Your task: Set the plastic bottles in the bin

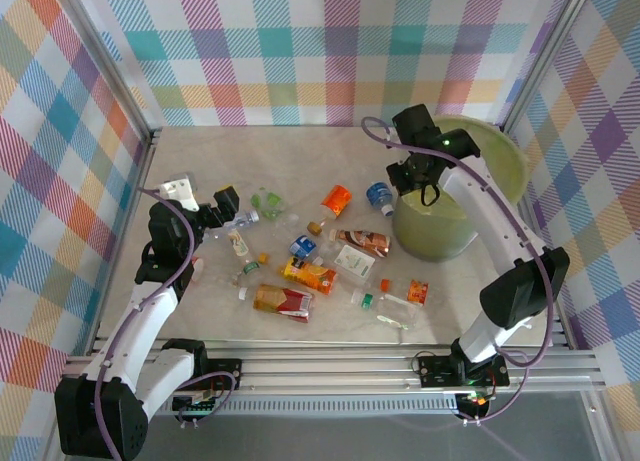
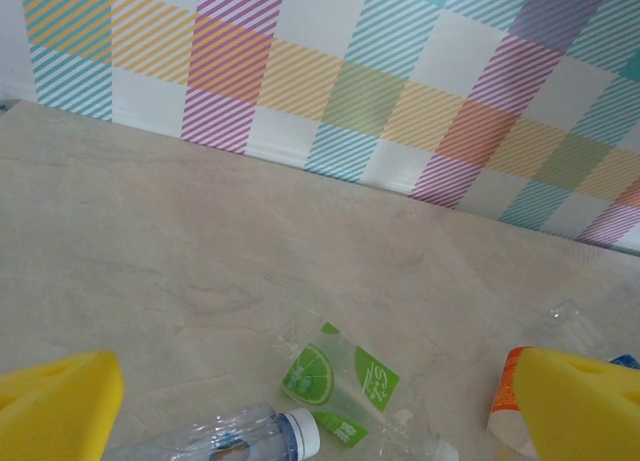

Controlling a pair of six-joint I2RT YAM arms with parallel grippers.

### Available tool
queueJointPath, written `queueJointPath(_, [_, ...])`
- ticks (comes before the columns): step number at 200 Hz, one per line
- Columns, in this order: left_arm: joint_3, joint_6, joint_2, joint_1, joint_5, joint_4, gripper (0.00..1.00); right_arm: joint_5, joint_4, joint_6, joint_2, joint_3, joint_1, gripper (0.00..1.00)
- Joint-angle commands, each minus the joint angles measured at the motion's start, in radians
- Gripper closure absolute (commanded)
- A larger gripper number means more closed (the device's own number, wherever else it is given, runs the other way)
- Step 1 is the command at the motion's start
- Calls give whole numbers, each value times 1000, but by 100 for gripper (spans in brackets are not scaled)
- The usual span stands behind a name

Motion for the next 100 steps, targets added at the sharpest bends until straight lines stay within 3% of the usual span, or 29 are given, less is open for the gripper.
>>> queueJointPath(1, [28, -6, 2, -8, -8, -1, 0, -14, 22, 7, -4, 46, 13, 97])
queueJointPath(30, [30, -5, 3, -8, -13, -4, 0, -13, 3, 25, -11, 45, 16, 95])
queueJointPath(100, [39, -13, 14, -8, -19, -16, 0, -16, 14, 37, -14, 4, 19, 77])
